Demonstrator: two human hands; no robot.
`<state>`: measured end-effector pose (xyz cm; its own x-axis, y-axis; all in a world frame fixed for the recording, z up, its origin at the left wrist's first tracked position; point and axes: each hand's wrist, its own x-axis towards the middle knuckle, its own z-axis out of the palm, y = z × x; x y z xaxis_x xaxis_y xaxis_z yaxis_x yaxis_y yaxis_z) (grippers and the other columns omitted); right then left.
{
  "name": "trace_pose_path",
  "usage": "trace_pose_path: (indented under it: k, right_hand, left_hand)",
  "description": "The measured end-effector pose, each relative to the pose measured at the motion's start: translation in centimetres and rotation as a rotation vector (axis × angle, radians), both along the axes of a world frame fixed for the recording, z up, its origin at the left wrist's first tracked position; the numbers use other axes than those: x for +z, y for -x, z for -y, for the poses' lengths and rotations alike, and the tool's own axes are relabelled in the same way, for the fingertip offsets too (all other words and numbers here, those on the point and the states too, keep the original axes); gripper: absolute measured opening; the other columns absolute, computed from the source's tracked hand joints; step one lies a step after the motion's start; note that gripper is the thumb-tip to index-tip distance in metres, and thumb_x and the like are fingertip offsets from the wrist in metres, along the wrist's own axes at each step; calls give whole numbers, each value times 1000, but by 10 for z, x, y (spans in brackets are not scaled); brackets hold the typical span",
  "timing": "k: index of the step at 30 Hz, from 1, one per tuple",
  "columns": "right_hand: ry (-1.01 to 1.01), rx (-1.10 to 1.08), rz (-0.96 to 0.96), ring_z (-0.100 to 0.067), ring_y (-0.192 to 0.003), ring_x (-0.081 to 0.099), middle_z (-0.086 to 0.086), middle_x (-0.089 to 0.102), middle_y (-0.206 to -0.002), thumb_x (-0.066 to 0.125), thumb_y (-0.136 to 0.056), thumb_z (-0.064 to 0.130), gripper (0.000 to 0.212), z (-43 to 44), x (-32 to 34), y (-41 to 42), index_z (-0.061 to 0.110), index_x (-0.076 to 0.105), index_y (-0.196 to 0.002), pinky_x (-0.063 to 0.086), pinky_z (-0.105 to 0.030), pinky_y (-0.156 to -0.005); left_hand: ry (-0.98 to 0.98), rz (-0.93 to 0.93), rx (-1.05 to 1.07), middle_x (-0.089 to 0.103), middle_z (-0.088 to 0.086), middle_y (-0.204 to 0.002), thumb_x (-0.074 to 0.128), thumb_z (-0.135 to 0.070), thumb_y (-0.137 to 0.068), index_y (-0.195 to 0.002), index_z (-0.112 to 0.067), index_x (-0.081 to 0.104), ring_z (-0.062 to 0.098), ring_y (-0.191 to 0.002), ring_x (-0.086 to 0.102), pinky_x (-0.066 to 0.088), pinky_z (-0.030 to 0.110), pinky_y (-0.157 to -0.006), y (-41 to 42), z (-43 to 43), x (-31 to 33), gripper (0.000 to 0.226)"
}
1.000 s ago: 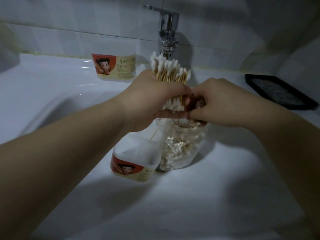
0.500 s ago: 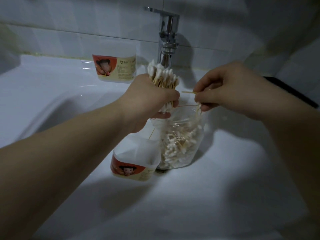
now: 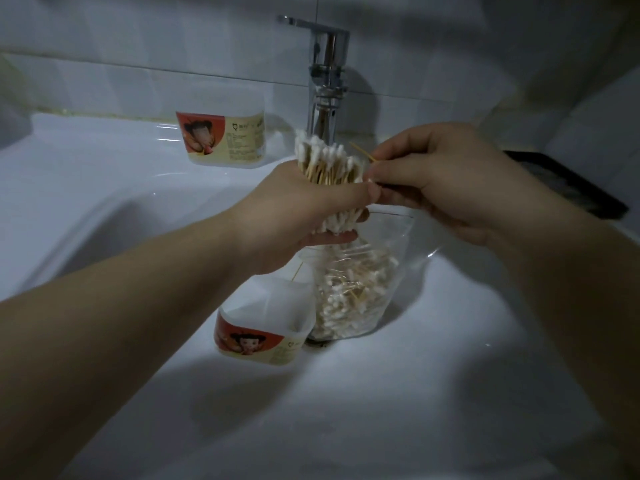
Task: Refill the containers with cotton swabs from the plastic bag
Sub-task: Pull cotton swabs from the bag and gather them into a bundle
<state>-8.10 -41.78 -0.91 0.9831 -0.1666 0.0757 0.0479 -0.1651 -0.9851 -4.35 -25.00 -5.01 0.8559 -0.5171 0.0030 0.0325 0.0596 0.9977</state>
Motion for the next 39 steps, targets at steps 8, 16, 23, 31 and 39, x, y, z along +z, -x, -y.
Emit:
trace_pose_path:
  k: [8,16,23,31,39]
  right_hand:
    - [41,-48,-12,-17,-69,71,-13,72,-82,75,-88,0,6,1,1,-1,5,72,-91,58,-22,-61]
    - [132,-144,87,-9,-63,66,-5,69,-75,76,-88,7,8,15,9,-2,13,73,-85,55,-22,-59]
    - [288,21,-85,-18,-58,69,-16,73,-73,81,-83,2,25,4,2,4,9,69,-104,59,-26,-60]
    - [381,74,-69,-33,-74,76,-11,76,-76,83,-81,5,38,-6,-3,7,17,66,-113,65,-40,-75]
    - [628,184,-216,-22,-63,75,-8,76,-71,88,-78,23,22,-6,4,16,11,74,-90,57,-25,-52]
  left_hand:
    - [-9,-14,-41,73,9,-92,71,2,-89,-113,-6,69,18,-85,74,63,36,-78,-2,1,-2,25]
    - [18,-65,136,74,8,-81,77,0,-85,-107,-3,70,17,-76,75,62,32,-70,-5,5,-6,23]
    - [82,-97,119,70,4,-75,67,-6,-96,-102,-9,67,14,-73,70,62,34,-75,-6,7,-7,7]
    - [80,-96,82,72,3,-85,70,-16,-94,-109,-12,70,14,-81,72,61,36,-84,-2,4,-6,15]
    - [163,-167,199,69,12,-81,69,-4,-90,-100,-3,67,22,-76,72,61,33,-71,-5,5,-4,10]
